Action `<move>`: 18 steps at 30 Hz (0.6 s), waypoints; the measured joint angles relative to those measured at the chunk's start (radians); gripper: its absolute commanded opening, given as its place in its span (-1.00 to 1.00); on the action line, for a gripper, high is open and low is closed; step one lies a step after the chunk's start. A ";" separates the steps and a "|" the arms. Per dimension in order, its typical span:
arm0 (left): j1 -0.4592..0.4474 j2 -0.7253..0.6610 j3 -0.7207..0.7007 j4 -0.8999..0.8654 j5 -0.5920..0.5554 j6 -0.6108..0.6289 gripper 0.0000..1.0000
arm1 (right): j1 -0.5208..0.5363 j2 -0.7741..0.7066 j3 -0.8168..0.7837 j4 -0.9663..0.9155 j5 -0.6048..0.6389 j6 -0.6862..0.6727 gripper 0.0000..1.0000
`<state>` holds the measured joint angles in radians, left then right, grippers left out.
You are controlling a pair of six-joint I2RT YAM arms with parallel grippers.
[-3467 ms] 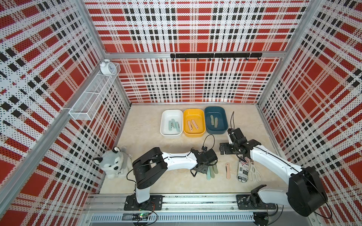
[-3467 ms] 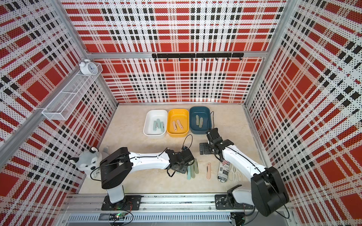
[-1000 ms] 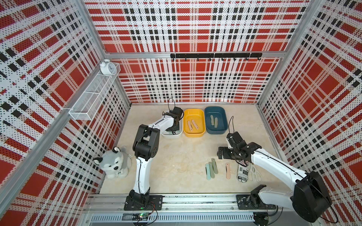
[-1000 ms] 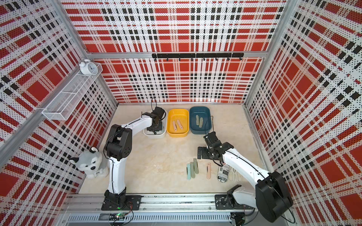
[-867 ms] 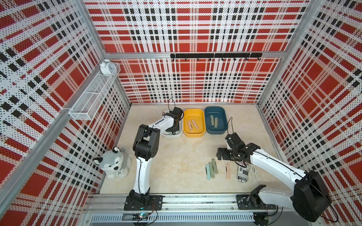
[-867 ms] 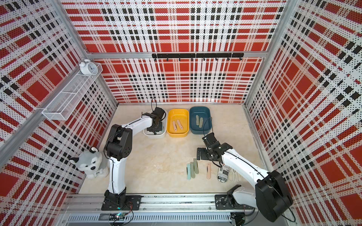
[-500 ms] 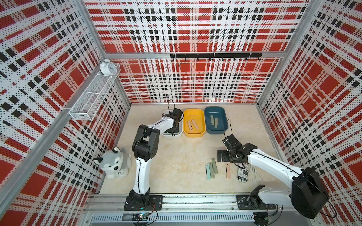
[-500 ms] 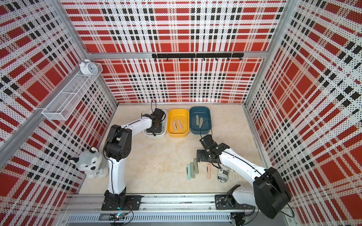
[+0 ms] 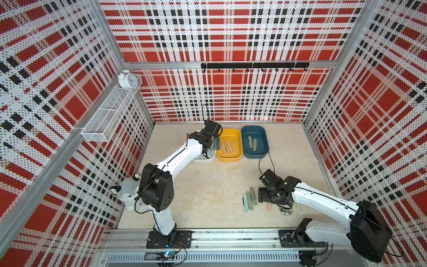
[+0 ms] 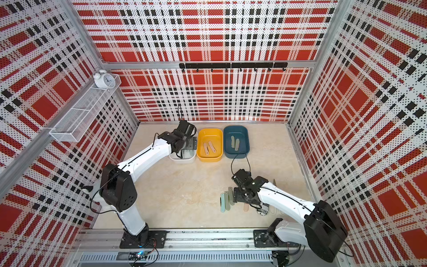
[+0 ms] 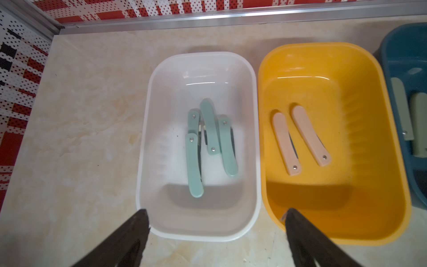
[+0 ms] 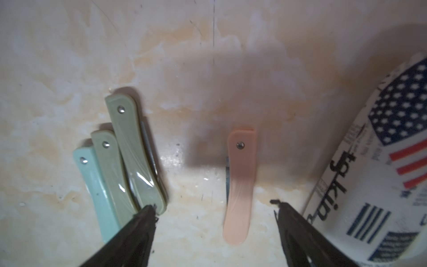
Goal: Place the fruit knives into the storage box by color
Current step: Pick up the fruit knife from the center of the board.
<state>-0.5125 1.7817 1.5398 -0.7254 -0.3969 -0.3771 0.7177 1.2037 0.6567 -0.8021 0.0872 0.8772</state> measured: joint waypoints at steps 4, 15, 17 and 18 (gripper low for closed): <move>-0.026 0.004 -0.026 -0.003 0.005 -0.013 0.89 | 0.000 -0.001 -0.032 0.017 0.007 0.032 0.26; -0.046 0.030 -0.027 -0.002 0.016 -0.020 0.91 | 0.000 0.048 -0.071 0.089 0.032 0.064 -0.17; -0.047 0.035 -0.027 -0.002 0.016 -0.023 0.92 | 0.000 0.055 -0.081 0.101 0.032 0.063 -0.24; -0.047 0.037 -0.027 -0.002 0.016 -0.023 0.92 | 0.000 0.056 -0.081 0.104 0.033 0.063 -0.28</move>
<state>-0.5594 1.8191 1.5131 -0.7269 -0.3809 -0.4000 0.7177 1.2594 0.5755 -0.6983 0.1204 0.9405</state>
